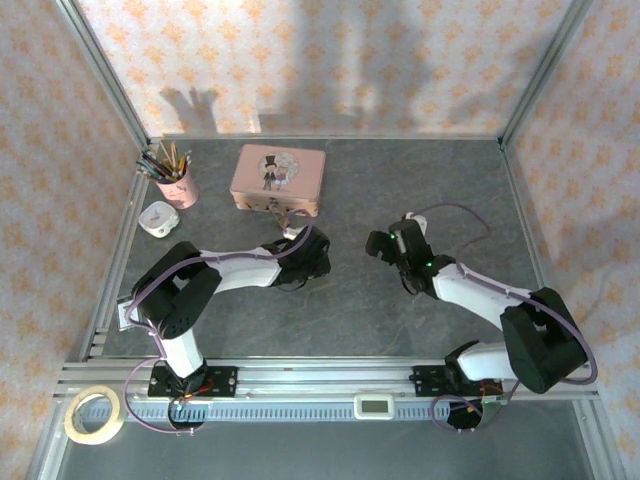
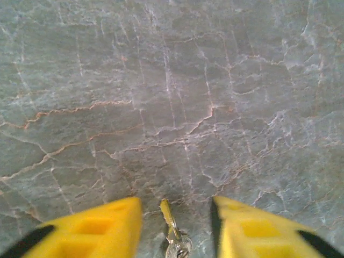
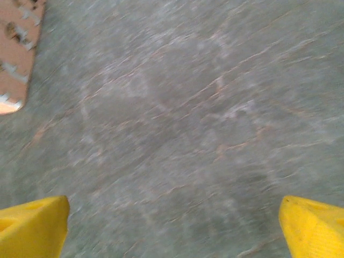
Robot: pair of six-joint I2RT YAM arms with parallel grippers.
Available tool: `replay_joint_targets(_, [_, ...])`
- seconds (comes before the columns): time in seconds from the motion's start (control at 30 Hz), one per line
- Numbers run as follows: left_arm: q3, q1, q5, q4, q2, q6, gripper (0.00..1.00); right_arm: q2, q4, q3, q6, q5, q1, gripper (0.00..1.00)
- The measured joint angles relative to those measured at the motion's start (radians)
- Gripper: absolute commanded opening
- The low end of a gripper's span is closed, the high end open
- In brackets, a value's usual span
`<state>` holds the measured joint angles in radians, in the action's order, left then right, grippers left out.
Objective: Unlock the padlock with the key
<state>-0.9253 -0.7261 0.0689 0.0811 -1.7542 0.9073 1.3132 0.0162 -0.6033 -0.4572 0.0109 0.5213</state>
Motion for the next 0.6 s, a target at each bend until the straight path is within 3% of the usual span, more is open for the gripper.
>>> replay_joint_targets(0.1, [0.01, 0.028, -0.008, 0.003, 0.037, -0.01, 0.48, 0.009, 0.001, -0.005, -0.001, -0.053, 0.059, 0.81])
replay_joint_targets(0.27, [0.087, 0.152, -0.032, -0.051, 0.184, -0.014, 0.53, 0.108, -0.009, -0.083, 0.001, -0.094, 0.187, 0.73])
replay_joint_targets(0.53, [0.264, 0.292, -0.05, -0.267, 0.299, 0.062, 0.56, 0.35, -0.101, -0.316, -0.015, -0.049, 0.366, 0.71])
replay_joint_targets(0.6, [0.265, 0.309, -0.05, -0.282, 0.299, 0.061, 0.56, 0.396, -0.134, -0.355, -0.035, -0.021, 0.391, 0.65])
